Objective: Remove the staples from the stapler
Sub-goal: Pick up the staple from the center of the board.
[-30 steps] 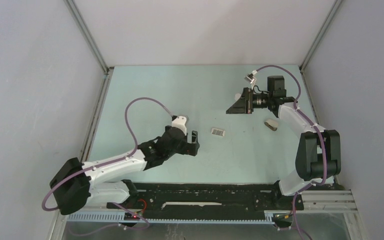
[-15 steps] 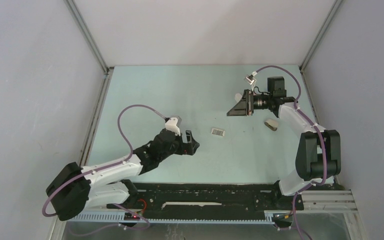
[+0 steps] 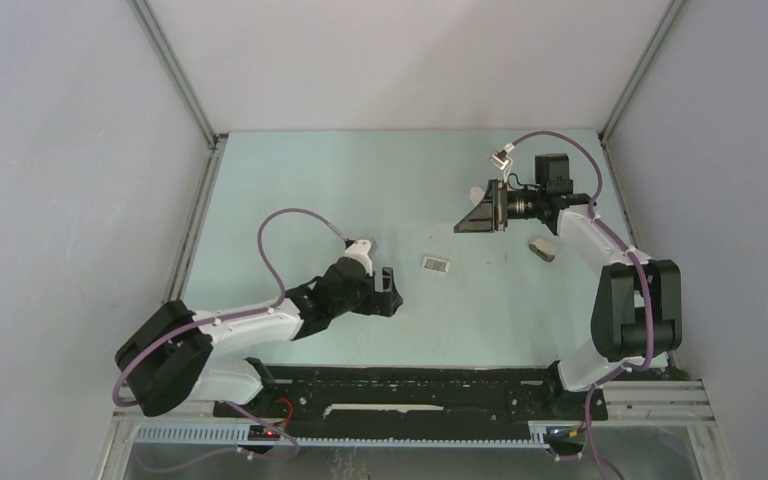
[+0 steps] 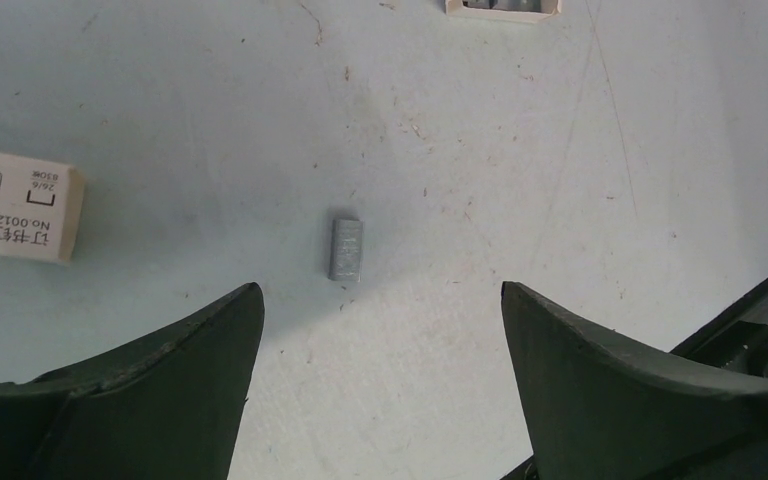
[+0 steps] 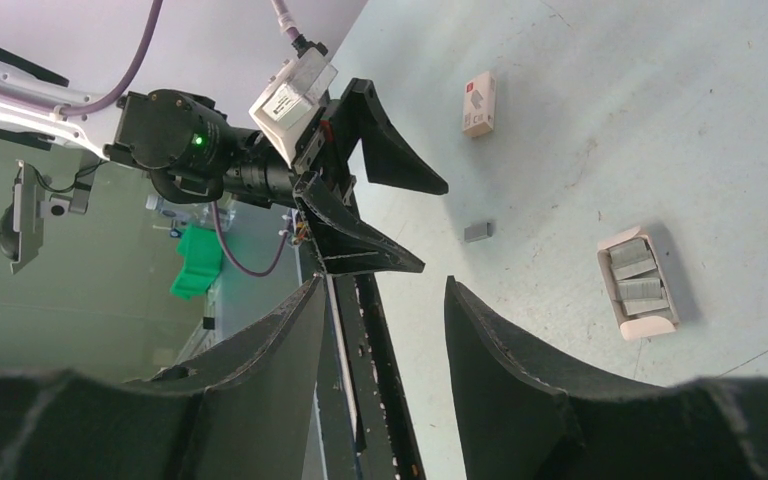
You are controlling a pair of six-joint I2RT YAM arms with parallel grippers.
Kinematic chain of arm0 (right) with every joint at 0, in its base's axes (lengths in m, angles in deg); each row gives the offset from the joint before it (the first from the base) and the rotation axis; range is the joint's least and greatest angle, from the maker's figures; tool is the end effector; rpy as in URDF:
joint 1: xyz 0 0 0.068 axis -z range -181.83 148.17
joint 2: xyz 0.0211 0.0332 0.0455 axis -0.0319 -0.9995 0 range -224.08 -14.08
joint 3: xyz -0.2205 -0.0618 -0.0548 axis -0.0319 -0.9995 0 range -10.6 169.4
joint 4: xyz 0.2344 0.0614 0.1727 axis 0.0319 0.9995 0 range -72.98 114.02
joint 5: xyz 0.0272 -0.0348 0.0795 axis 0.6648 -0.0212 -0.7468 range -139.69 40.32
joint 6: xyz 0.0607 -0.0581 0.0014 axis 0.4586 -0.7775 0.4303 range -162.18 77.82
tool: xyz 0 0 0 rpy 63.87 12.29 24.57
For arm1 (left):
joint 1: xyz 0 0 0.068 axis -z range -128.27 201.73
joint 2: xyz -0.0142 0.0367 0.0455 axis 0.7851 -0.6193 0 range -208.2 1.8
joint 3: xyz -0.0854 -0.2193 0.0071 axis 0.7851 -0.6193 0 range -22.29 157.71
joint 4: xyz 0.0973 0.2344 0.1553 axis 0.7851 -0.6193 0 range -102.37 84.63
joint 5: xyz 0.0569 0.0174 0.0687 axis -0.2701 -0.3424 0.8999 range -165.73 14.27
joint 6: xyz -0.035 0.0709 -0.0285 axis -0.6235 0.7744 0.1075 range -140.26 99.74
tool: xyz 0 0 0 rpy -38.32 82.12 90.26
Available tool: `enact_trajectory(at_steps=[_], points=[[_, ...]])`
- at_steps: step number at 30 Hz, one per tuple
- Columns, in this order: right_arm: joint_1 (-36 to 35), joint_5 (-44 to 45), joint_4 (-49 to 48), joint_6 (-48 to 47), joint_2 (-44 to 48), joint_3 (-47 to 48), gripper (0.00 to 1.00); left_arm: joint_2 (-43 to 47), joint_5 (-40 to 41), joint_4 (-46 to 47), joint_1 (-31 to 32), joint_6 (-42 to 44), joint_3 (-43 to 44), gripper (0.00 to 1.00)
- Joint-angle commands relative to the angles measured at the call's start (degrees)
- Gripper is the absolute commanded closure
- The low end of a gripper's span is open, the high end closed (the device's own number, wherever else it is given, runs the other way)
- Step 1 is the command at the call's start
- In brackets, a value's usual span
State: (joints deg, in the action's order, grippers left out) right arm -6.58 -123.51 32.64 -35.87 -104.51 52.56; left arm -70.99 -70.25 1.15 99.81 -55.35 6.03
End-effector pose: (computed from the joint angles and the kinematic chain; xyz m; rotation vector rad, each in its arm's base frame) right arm 0.3630 0.1011 0.1978 -0.6214 1.9890 1.5639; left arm 0.2148 -0.2287 0.0824 0.2081 2.3093 -0.6681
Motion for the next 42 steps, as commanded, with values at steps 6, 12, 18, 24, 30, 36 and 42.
enact_trajectory(at_steps=[6,12,18,24,30,36,42], points=[[0.5,-1.4,0.1,-1.5,0.5,2.0,0.44,-4.6,1.0,-4.1,1.5,3.9,7.8,0.06],[0.5,-1.3,0.2,-1.6,0.2,1.9,0.44,-8.8,4.3,-10.3,3.0,5.6,13.4,0.08],[0.6,-1.3,0.2,-1.6,0.1,1.9,0.44,-13.9,5.7,-15.7,3.4,6.5,18.6,0.22],[0.8,-1.6,0.2,-1.6,0.1,2.0,0.44,-16.5,6.9,-19.3,3.5,5.9,20.9,0.35],[0.9,-1.7,0.1,-1.3,-0.2,1.9,0.44,-17.6,6.9,-20.2,3.5,5.9,21.1,0.47],[1.1,-1.8,0.1,-1.4,-0.1,1.9,0.44,-19.3,6.8,-20.7,3.5,6.3,22.9,0.57],[1.2,-1.9,0.1,-1.3,-0.1,1.9,0.44,-21.1,7.6,-22.3,3.6,6.7,25.0,0.61]])
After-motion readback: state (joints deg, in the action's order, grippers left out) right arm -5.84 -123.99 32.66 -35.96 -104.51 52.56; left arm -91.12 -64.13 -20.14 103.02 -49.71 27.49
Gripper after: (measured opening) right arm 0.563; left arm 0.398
